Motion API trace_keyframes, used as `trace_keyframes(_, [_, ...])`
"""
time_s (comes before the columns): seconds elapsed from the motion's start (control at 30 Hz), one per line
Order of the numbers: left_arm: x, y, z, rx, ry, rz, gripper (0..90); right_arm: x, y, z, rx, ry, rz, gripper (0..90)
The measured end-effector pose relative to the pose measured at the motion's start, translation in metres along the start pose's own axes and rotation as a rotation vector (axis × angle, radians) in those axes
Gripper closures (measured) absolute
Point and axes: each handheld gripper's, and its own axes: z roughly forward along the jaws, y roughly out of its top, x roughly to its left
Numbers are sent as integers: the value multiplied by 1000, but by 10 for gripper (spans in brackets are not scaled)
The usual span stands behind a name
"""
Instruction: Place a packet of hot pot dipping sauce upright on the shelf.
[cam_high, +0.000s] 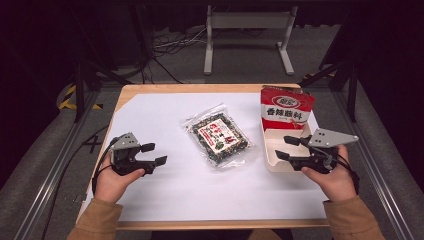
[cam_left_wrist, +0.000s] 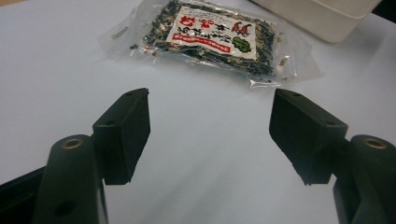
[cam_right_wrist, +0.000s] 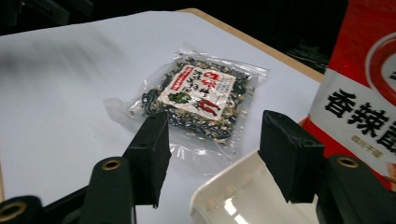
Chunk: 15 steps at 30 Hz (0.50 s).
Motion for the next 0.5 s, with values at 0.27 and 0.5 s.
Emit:
trace_keyframes(0.27, [-4, 2, 1, 37, 20, -27, 242, 10, -4, 11, -6, 40, 0, 431])
trace_keyframes(0.5, [-2, 11, 9, 21, 0, -55, 200, 16, -2, 11, -9, 27, -25, 421])
